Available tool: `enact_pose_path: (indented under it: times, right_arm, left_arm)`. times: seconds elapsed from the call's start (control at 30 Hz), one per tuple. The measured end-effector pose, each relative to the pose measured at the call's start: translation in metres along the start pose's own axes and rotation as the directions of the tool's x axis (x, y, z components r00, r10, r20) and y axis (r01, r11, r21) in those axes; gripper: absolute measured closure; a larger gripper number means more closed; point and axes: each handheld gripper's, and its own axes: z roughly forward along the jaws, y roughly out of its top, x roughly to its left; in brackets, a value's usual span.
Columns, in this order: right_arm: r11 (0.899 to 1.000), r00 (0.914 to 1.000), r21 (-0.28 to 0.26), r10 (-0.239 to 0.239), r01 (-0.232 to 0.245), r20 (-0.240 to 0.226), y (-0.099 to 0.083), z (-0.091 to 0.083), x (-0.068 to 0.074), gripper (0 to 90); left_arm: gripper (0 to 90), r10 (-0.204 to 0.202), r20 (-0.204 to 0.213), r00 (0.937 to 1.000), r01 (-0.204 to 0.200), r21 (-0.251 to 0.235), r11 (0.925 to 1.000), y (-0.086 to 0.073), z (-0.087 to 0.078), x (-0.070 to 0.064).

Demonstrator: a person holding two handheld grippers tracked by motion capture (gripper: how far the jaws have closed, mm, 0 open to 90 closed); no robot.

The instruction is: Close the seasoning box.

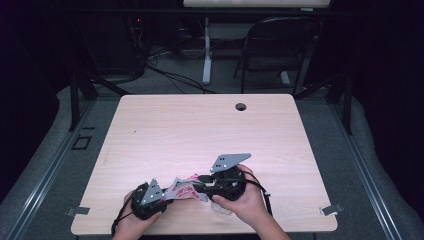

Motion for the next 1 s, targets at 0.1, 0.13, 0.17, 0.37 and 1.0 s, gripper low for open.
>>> enact_pose_path:
  times: [0.1, 0.13, 0.17, 0.37, 1.0]
  right_arm:
    - [1.0, 0.9999, -0.008, -0.008, 0.008, 0.01, 0.0, -0.001, 0.001, 66.1]
    - [1.0, 0.9999, -0.019, -0.01, 0.011, 0.009, 0.001, -0.001, 0.002, 66.9]
    - [1.0, 0.9999, -0.019, -0.01, 0.011, 0.009, 0.001, -0.001, 0.002, 66.9]
    - [0.999, 0.9992, -0.013, -0.036, 0.036, -0.014, 0.005, -0.001, 0.006, 90.0]
    - [0.997, 0.9963, -0.02, -0.07, 0.069, -0.049, 0.016, 0.007, 0.026, 90.0]
  left_arm:
    - [67.6, 0.003, 0.006, 1.0, -0.003, 0.005, 1.0, 0.0, 0.001, 0.0]
    - [67.6, 0.007, 0.007, 1.0, -0.007, 0.011, 0.9999, 0.0, 0.001, -0.001]
    - [67.6, 0.007, 0.007, 1.0, -0.007, 0.011, 0.9999, 0.0, 0.001, -0.001]
    - [67.6, 0.005, 0.013, 0.9999, -0.005, 0.012, 0.9999, 0.002, 0.002, -0.001]
    - [68.2, -0.018, -0.017, 0.9997, 0.018, -0.003, 0.9998, 0.007, -0.002, 0.004]
